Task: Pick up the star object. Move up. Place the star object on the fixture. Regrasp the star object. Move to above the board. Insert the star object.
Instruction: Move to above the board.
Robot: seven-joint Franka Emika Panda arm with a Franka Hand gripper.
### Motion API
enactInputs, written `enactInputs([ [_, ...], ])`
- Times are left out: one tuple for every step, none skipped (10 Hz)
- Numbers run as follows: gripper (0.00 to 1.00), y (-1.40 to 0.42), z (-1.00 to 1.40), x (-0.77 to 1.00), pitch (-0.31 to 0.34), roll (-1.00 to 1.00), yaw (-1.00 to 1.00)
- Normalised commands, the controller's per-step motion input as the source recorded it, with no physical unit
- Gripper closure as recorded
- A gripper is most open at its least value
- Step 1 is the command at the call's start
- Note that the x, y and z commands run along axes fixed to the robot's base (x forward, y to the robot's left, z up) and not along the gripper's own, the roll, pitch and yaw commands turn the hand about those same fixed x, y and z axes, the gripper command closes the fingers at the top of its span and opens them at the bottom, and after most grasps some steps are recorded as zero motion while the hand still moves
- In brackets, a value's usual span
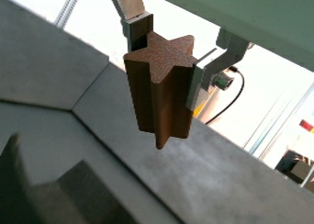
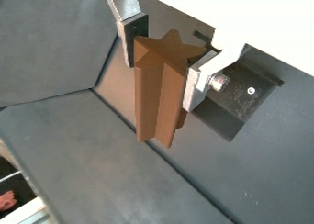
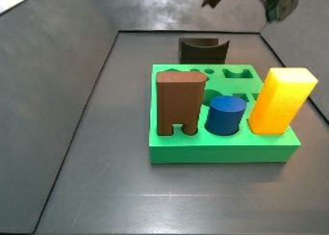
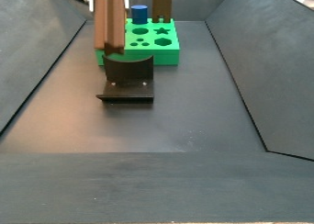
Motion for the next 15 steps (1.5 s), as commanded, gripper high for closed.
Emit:
enactInputs([
  [1.0,0.02,1.0,0.08,0.124,-0.03,0.15],
  [1.0,0.0,0.91,0.07,0.094,-0.03,0.15],
  [1.0,0.0,0.74,0.05,0.069,-0.03,0.15],
  [1.0,-0.01,0.56,0.03,0.053,-0.04,0.14],
  [1.0,-0.01,0.34,0.02,0.035,-0.04,0.12],
  [1.0,-0.01,0.17,0.02,0.028,-0.04,0.1],
  [1.0,-1.0,0.31,-0.55,-0.06,-1.0,-0.04],
  [1.0,-1.0,0.33,-0.56,-0.072,-1.0,-0.04],
  [1.0,-1.0,0.33,-0.59,-0.083,-1.0,-0.05],
  [1.0,-1.0,0.33,-0.6,-0.09,-1.0,-0.06],
  [1.0,-1.0,0.33,-0.61,-0.094,-1.0,-0.06],
  [1.0,-1.0,0.34,-0.62,-0.093,-1.0,-0.07],
  [1.0,-1.0,0.34,-0.64,-0.1,-1.0,-0.08],
  [1.0,-1.0,0.34,-0.67,-0.105,-1.0,-0.08],
  [1.0,-1.0,0.35,-0.7,-0.112,-1.0,-0.09],
])
